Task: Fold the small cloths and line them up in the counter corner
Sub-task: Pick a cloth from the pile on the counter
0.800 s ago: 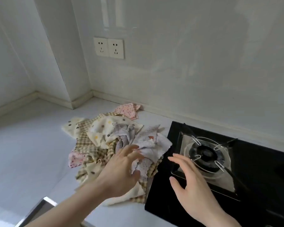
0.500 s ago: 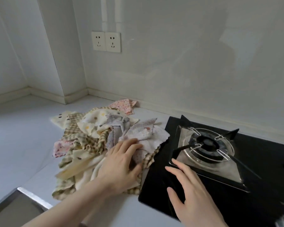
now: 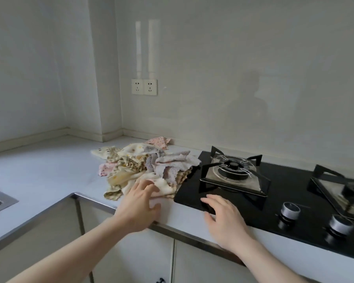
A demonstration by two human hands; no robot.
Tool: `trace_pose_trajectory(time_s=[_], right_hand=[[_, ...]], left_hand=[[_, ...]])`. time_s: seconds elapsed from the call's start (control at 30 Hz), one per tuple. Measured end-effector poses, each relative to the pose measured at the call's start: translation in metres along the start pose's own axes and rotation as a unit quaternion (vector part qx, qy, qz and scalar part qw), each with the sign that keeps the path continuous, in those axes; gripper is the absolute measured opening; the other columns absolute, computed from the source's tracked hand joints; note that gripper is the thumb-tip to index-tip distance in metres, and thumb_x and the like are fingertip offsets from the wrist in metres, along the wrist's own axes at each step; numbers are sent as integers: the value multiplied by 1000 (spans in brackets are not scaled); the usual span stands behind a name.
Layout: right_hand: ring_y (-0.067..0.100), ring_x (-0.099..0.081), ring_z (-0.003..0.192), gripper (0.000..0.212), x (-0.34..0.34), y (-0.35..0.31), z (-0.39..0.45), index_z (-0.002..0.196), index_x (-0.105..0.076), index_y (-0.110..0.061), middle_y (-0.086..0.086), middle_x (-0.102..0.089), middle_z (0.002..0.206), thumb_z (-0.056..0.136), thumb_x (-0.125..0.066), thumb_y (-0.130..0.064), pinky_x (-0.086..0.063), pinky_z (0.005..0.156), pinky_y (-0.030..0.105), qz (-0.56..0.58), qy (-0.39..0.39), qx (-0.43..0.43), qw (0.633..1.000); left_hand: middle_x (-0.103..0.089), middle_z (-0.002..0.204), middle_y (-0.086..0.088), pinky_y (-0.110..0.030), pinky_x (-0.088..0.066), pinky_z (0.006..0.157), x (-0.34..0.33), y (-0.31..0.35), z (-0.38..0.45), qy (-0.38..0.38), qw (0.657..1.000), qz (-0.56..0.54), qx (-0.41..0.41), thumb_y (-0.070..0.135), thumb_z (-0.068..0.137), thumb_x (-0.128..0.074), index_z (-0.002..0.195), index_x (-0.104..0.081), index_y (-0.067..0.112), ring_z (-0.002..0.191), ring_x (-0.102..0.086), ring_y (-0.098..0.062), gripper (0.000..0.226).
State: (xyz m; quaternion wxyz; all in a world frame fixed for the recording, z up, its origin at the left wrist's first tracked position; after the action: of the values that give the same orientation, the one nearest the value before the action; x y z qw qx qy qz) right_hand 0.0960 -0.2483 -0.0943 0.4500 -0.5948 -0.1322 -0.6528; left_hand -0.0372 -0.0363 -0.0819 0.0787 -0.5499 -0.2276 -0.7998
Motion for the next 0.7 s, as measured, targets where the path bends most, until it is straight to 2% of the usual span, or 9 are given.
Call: trace_pose_trajectory(time_s=[0.17, 0.3, 0.53, 0.63, 0.7], right_hand=[[11, -35, 144, 49, 6, 0, -20, 150, -47, -30, -11, -40, 157, 102, -48, -33, -20, 121, 26, 1, 24, -27, 999], [12, -36, 144, 55, 11, 1, -23, 154, -40, -31, -14, -39, 156, 100, -50, -36, -22, 120, 29, 3, 37, -43, 998], [10, -39, 138, 53, 12, 3, -15, 149, -42, -36, -18, -46, 149, 97, -52, -42, -27, 118, 31, 7, 50, -62, 997], [8, -39, 137, 52, 9, 6, -12, 148, -44, -38, -20, -46, 146, 96, -53, -42, -28, 116, 30, 12, 56, -60, 997], [7, -38, 137, 53, 8, 8, -11, 148, -43, -39, -21, -45, 146, 96, -53, -41, -28, 116, 30, 20, 59, -60, 996]], left_hand=[[-50, 138, 10, -38, -37, 106, 2, -4, -36, -52, 998, 8, 29, 54, 86, -43, 122, -56, 37, 126, -44, -22, 42], [-46, 145, 9, -38, -40, 107, 15, 2, -32, -49, 998, 6, 31, 49, 93, -54, 132, -56, 33, 132, -44, -21, 42], [-42, 147, 8, -35, -41, 104, 25, 27, 22, -24, 1000, 6, 3, 45, 94, -59, 135, -52, 33, 132, -45, -20, 43], [-46, 140, 5, -33, -43, 100, 21, 43, 58, -15, 1000, 0, -21, 39, 94, -59, 133, -54, 29, 122, -48, -19, 40], [-48, 142, 3, -38, -41, 106, 15, 53, 84, -13, 999, 12, -33, 35, 93, -58, 131, -57, 28, 126, -47, -21, 38]])
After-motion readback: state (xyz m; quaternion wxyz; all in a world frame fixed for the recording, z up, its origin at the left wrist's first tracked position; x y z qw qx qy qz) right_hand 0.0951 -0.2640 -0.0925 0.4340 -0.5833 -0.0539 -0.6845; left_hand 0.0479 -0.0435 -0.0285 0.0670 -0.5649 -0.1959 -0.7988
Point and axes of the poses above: each hand's wrist, its own z-axis towards the middle knuckle, its own x-axis out of the back of the hand, y = z × x, the point moved 7 cm from there along z, towards the middle knuckle
